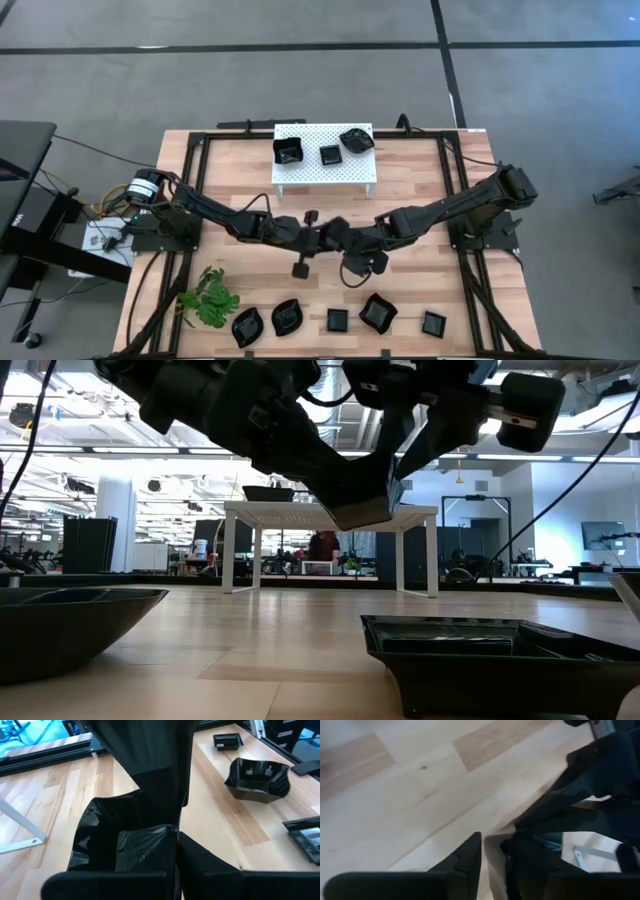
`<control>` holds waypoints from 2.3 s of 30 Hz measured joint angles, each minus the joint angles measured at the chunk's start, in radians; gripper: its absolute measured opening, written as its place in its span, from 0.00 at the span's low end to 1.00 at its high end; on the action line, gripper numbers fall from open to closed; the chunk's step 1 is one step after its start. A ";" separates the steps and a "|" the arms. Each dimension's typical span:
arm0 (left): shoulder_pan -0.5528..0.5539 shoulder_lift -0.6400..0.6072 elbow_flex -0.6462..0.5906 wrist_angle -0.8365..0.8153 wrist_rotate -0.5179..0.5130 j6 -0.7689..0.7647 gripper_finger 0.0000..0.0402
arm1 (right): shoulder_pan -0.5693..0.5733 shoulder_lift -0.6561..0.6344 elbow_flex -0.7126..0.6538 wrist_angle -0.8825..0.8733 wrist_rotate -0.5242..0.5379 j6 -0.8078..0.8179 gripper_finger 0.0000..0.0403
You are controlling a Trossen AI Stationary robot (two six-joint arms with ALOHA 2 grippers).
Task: Pick & Place Mini shaped plates
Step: Stack the distorted square plate on top of the other distorted square plates on the shelf
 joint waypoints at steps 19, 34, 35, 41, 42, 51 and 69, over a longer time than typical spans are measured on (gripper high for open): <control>-0.014 -0.184 0.018 -0.125 -0.210 0.089 0.02 | 0.018 -0.342 -0.101 -0.303 0.057 0.560 0.25; 0.281 -0.556 0.017 -0.495 -0.369 0.256 0.03 | -0.027 -0.434 -0.438 0.160 0.063 0.495 0.25; 0.312 -0.556 0.017 -0.492 -0.369 0.249 0.03 | -0.031 -0.435 -0.439 0.162 0.063 0.495 0.25; 0.446 -0.523 -0.031 -0.499 -0.247 0.214 0.02 | -0.037 -0.435 -0.438 0.170 0.062 0.497 0.25; 0.454 -0.517 -0.035 -0.492 -0.248 0.214 0.03 | -0.037 -0.435 -0.438 0.172 0.063 0.497 0.25; 0.491 -0.510 -0.079 -0.480 -0.231 0.238 0.03 | -0.037 -0.435 -0.438 0.173 0.063 0.497 0.25; 0.518 -0.508 -0.087 -0.413 -0.172 0.274 0.13 | -0.065 -0.435 -0.438 0.180 0.062 0.463 0.25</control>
